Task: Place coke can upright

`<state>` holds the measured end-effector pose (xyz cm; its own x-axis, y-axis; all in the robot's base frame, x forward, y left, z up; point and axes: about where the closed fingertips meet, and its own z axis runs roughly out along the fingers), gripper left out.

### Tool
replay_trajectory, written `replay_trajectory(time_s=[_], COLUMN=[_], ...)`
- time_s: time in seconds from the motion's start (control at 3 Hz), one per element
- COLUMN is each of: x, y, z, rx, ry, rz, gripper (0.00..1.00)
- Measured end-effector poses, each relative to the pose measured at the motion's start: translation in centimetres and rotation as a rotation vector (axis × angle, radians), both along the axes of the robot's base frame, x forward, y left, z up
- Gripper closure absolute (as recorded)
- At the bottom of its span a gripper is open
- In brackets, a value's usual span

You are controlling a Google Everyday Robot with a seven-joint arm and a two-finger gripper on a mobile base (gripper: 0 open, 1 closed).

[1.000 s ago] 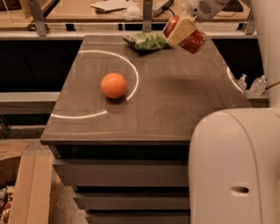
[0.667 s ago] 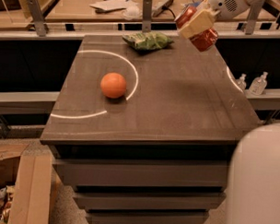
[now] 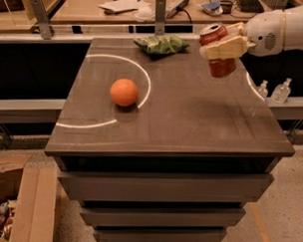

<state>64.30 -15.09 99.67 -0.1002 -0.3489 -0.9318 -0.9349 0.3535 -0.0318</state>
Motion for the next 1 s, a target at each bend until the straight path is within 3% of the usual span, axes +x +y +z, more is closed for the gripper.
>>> replay_trajectory(time_s=[0.33, 1.0], x=[-2.2, -3.5], y=[1.3, 3.7], z=[-1.3, -3.3], rx=[0.099, 0.250], ry=[-0.024, -0.070], rz=[0.079, 0.216], gripper=[1.00, 1.00])
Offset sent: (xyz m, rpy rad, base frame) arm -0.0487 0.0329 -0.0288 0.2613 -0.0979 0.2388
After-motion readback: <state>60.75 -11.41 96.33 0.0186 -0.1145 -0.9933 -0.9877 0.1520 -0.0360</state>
